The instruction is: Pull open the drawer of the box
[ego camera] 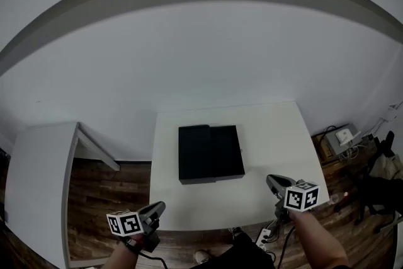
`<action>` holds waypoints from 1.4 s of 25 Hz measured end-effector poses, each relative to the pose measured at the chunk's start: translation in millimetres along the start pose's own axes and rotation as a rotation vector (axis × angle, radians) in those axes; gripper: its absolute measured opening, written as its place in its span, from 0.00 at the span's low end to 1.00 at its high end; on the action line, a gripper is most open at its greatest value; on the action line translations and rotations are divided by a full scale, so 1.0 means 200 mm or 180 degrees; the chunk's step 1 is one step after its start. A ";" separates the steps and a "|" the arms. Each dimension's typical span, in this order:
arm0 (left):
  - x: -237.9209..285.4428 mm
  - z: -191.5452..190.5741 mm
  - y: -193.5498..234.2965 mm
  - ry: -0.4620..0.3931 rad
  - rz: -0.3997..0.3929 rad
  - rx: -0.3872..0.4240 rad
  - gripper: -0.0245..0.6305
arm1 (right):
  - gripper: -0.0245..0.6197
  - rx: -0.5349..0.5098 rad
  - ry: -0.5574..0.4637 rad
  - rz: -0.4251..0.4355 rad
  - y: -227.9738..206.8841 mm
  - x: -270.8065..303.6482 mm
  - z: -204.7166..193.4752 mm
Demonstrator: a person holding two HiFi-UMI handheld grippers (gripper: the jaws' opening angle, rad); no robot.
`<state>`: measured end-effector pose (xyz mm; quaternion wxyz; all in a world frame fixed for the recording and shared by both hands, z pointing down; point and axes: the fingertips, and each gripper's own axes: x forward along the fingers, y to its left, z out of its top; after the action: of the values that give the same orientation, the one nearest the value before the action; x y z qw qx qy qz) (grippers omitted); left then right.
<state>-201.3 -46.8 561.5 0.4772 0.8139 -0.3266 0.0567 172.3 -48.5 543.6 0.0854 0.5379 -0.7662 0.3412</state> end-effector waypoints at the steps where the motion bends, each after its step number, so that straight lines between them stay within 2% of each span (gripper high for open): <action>1: -0.02 -0.04 -0.03 0.0012 -0.0070 0.0024 0.04 | 0.04 0.0099 -0.0052 0.0034 0.05 -0.04 -0.02; 5: -0.11 -0.17 -0.17 0.0000 -0.0370 -0.0066 0.04 | 0.04 0.0367 -0.0197 0.0205 0.28 -0.16 -0.13; 10: -0.23 -0.30 -0.31 -0.0019 -0.0645 -0.0149 0.04 | 0.04 0.0541 -0.0266 0.0400 0.55 -0.28 -0.29; 17: -0.34 -0.46 -0.43 0.0048 -0.0878 -0.0263 0.04 | 0.04 0.0930 -0.0297 0.0715 0.88 -0.36 -0.48; 22: -0.40 -0.52 -0.48 0.0019 -0.0944 -0.0349 0.04 | 0.04 0.0925 -0.0185 0.0965 1.09 -0.39 -0.54; 26: -0.44 -0.50 -0.49 -0.0021 -0.0943 -0.0289 0.04 | 0.04 0.0892 -0.0170 0.1118 1.19 -0.40 -0.55; 30: -0.47 -0.44 -0.54 -0.0143 -0.1003 -0.0263 0.04 | 0.04 0.0763 -0.0108 0.1214 1.27 -0.42 -0.56; 35: -0.47 -0.43 -0.56 -0.0212 -0.1033 -0.0284 0.04 | 0.04 0.0760 -0.0065 0.1282 1.32 -0.42 -0.59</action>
<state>-189.9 104.4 487.1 0.5046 0.8354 -0.2087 -0.0627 -53.5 138.5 477.0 -0.0564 0.3839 -0.8130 0.4341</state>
